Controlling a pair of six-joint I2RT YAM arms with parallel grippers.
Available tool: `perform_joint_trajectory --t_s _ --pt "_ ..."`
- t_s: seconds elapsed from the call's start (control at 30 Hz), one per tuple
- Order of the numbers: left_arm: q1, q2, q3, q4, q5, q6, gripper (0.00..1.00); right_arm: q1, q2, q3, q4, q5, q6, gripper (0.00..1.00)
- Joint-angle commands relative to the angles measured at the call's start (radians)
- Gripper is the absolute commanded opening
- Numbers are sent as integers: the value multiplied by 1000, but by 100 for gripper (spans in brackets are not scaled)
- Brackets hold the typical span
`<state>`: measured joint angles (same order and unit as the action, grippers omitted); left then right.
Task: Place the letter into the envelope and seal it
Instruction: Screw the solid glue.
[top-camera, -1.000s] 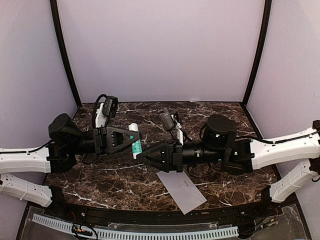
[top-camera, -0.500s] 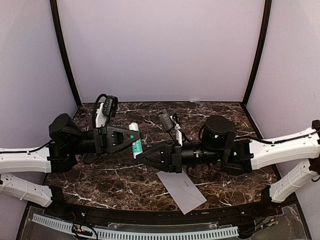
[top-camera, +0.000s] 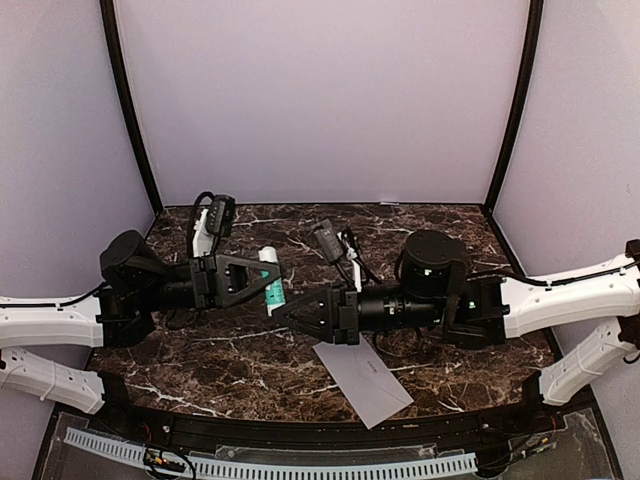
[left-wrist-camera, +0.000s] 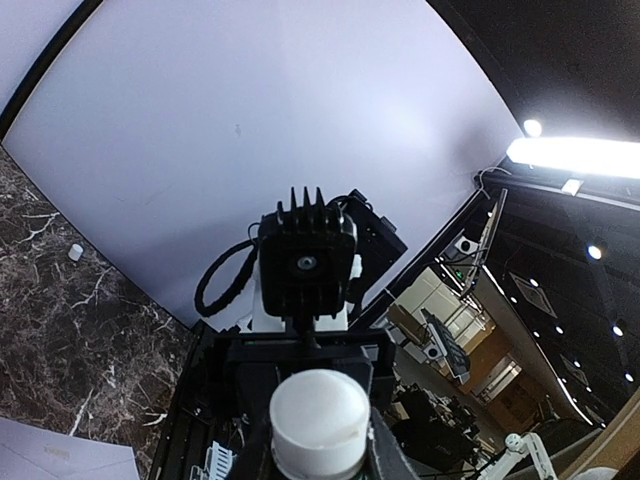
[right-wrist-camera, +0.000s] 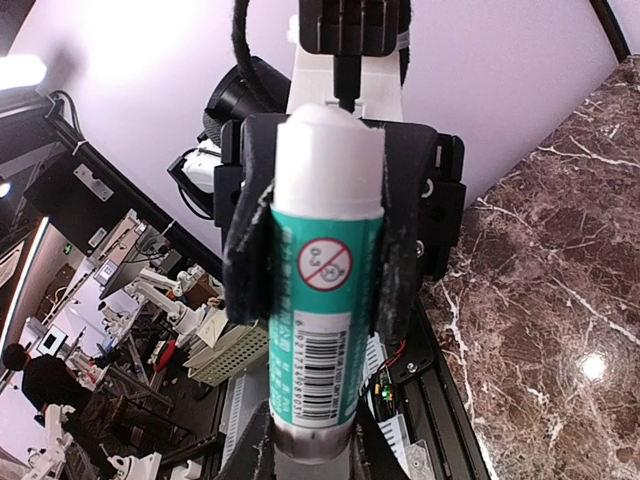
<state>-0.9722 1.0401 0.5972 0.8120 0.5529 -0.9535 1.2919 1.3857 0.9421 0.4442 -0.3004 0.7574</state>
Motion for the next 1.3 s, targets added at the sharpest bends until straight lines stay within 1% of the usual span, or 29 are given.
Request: perform_joint_trajectory --t_s 0.0,0.13,0.23,0.3,0.33,0.37,0.43,0.57,0.73,0.9,1.0,1.1,1.13,1.2,1.27 --pt "-3 -5 -17 11 -12 22 0 -8 -12 45 -107 103 23 9" --pt "-3 -5 -30 -44 -32 47 0 -37 -10 43 -184 136 78 10" --pt "-8 -10 -35 -98 -63 87 0 -71 -13 9 -196 143 120 10" --pt "-29 -13 -18 -184 -134 150 0 -84 -13 1 -216 154 137 10" --pt "-54 -11 -9 -247 -192 174 0 -90 -11 2 -237 167 138 10" --pt "-65 -5 10 -272 -244 206 0 -94 -8 8 -260 177 138 10" --pt "-91 7 26 -312 -303 223 0 -102 -1 18 -296 198 135 9" --pt "-116 29 35 -341 -377 202 0 -103 17 67 -388 280 112 9" --pt "-135 77 39 -355 -451 107 0 -104 67 178 -575 404 73 9" --pt "-158 136 57 -357 -524 30 0 -99 137 285 -680 470 36 8" --pt "-160 171 67 -335 -525 12 0 -92 167 318 -691 464 29 8" --pt "-160 165 72 -361 -540 5 0 -89 150 294 -651 434 36 9" --pt "-160 149 67 -359 -571 3 0 -89 134 272 -631 423 37 11" --pt "-159 118 52 -361 -590 1 0 -89 92 226 -591 406 44 15" --pt "-158 91 47 -381 -596 2 0 -89 44 180 -562 391 44 21"
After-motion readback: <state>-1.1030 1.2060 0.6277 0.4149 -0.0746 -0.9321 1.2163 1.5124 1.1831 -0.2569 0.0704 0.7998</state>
